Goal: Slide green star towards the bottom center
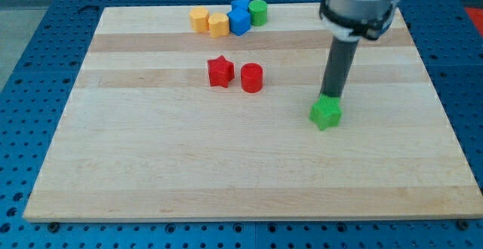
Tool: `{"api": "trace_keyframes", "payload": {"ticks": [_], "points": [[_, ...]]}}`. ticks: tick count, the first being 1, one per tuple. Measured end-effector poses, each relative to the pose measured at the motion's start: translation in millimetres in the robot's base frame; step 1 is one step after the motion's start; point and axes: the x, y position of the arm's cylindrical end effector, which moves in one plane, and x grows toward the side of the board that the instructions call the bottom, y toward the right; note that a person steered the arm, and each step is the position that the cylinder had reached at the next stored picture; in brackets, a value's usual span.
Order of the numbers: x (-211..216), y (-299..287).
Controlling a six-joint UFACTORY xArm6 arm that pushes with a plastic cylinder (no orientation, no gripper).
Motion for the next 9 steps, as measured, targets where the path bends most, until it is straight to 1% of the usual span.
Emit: {"api": "trace_keyframes", "payload": {"ticks": [1, 2, 3, 4, 5, 6, 7, 8, 9], "points": [[29.6, -30.7], [27.6, -18.7], [28.5, 33.7], [52.7, 33.1], [71.5, -10.7], [76.8, -69.3], [79.3, -80.2], [46.0, -70.9], [29.1, -83.4]]}}
